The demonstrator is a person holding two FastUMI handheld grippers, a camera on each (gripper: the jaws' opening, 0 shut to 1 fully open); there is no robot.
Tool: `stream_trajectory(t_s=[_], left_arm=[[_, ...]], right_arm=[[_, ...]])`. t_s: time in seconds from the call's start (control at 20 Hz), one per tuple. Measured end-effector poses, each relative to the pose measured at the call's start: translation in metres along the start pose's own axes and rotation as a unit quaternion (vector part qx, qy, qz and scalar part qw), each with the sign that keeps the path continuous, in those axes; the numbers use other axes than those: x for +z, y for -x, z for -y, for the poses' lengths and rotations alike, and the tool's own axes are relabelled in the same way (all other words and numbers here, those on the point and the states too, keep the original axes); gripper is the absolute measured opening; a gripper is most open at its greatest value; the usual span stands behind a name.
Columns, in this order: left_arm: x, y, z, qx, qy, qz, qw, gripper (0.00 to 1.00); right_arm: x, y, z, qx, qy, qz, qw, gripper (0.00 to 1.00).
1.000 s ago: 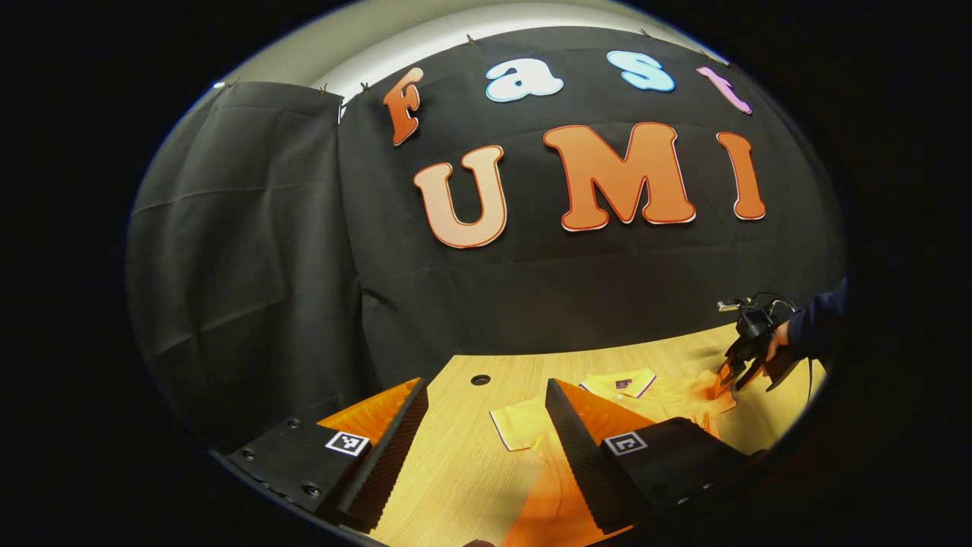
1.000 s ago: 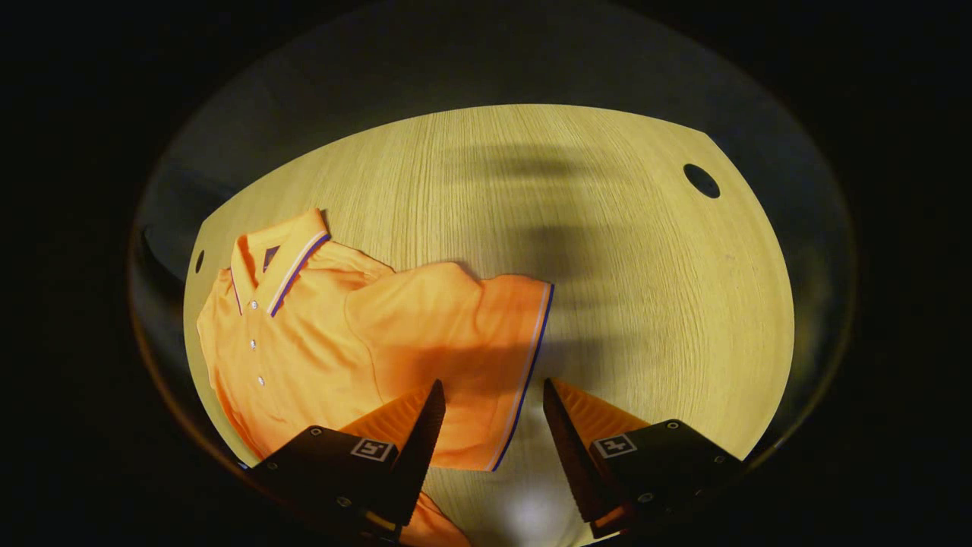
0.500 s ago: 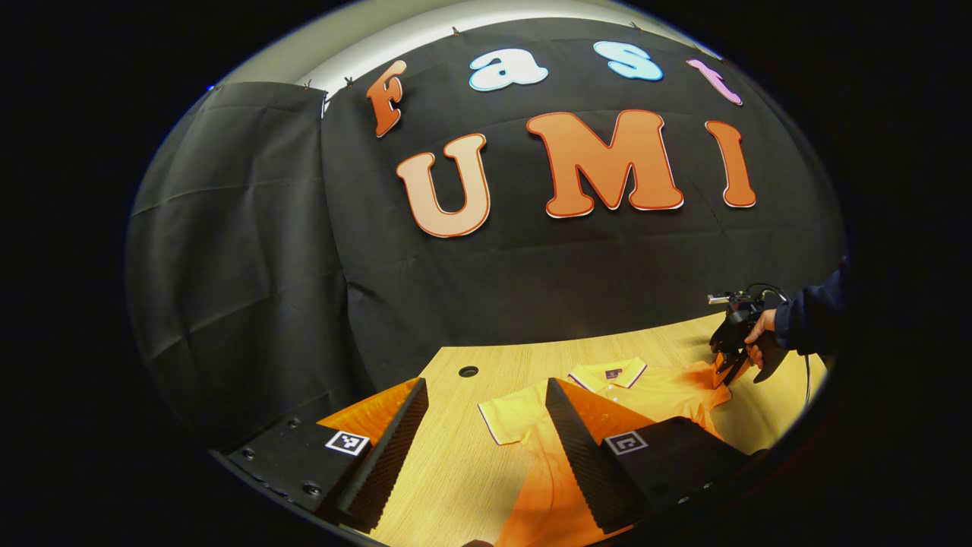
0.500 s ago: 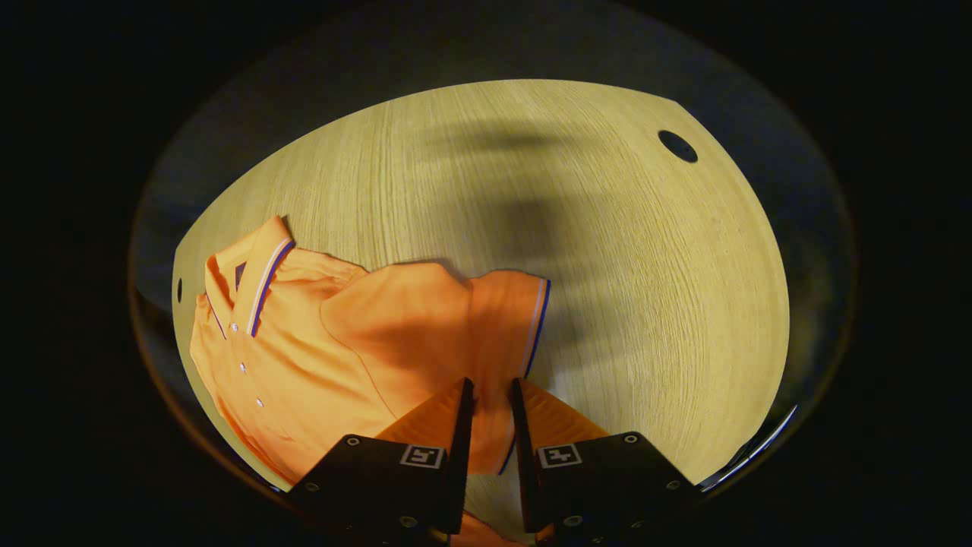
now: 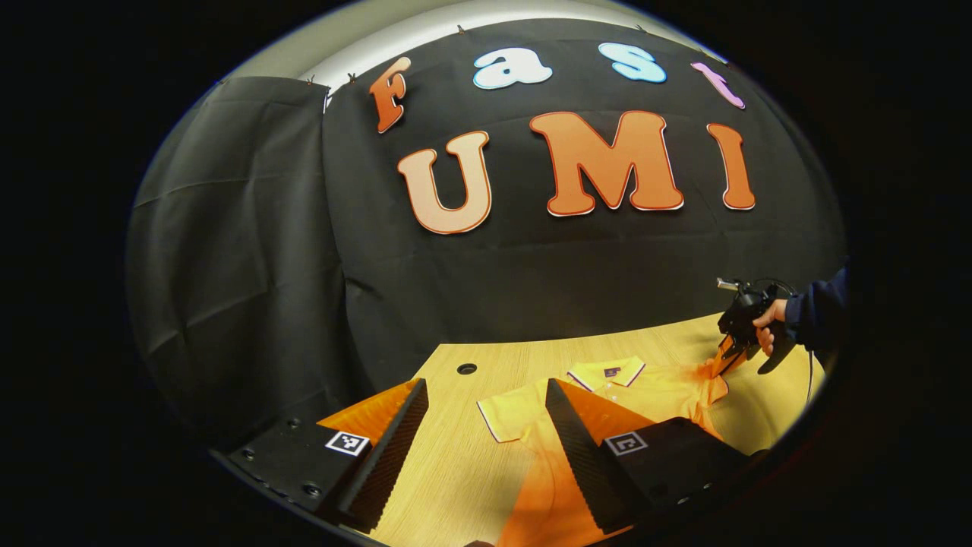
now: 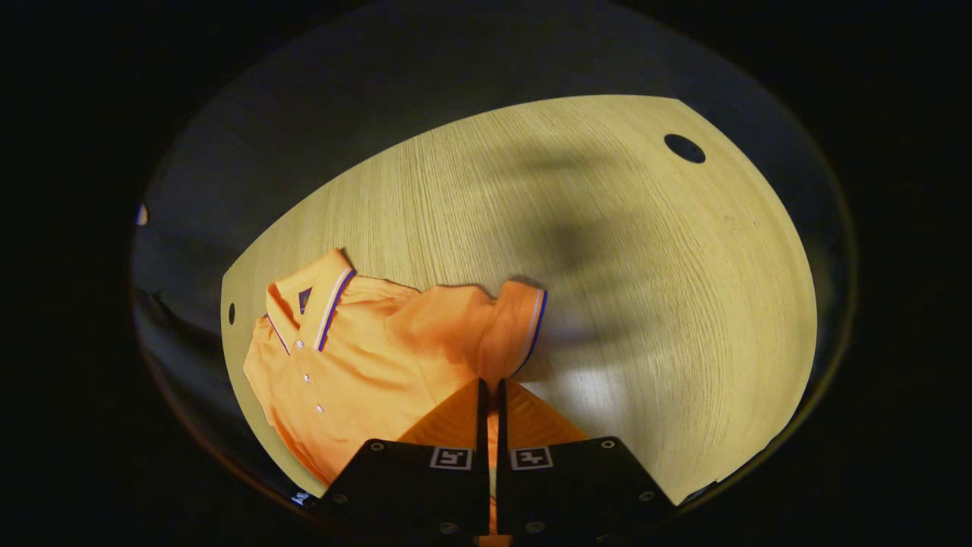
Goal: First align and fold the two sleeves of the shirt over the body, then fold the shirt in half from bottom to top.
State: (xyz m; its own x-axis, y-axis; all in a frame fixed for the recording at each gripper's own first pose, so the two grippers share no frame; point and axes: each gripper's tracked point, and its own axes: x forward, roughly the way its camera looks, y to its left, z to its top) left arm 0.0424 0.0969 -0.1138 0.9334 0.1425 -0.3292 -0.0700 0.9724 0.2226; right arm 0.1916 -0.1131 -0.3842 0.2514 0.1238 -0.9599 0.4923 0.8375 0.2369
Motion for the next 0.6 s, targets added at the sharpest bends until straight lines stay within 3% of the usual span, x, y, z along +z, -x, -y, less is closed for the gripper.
stream_trajectory(t_s=[0.6], left_arm=[[-0.03, -0.007, -0.036, 0.008, 0.03, -0.024, 0.999, 0.96]], right_arm=[[-0.006, 0.022, -0.097, 0.058, 0.045, 0.037, 0.997, 0.04]])
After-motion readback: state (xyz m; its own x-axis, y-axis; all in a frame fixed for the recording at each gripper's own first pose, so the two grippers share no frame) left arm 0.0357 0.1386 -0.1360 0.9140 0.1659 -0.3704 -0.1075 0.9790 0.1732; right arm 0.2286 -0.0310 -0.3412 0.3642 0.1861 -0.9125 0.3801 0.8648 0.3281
